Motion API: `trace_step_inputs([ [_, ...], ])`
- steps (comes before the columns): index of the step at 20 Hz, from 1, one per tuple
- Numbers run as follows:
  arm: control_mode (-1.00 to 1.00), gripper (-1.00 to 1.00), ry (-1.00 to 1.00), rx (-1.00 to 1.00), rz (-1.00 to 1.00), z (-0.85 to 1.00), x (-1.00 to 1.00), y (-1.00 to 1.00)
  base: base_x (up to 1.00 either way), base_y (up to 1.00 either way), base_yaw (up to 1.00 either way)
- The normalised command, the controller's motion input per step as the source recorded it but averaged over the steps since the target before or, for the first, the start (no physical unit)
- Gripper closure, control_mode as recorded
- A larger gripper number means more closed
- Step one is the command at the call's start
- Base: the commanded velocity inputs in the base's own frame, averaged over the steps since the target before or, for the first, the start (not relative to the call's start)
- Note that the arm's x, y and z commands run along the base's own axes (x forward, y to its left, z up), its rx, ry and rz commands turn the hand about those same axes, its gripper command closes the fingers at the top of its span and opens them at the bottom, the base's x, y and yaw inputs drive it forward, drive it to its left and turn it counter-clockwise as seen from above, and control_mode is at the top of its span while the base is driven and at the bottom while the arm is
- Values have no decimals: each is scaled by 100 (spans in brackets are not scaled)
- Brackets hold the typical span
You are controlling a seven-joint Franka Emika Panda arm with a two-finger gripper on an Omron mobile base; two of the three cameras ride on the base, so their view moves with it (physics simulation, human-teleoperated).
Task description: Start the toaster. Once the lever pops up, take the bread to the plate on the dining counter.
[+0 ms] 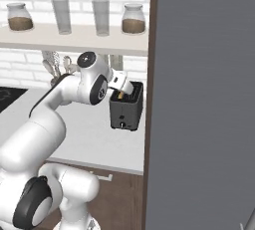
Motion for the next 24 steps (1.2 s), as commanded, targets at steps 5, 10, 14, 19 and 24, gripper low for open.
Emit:
trace_step_inputs([
  [5,-100,-100,0,0,0,0,0,0,0,0,0],
  [10,-100,-100,0,0,0,0,0,0,0,0,0],
  [14,-100,-100,0,0,0,0,0,0,0,0,0],
  [19,-100,-100,0,0,0,0,0,0,0,0,0],
  [24,-100,-100,0,0,0,0,0,0,0,0,0],
])
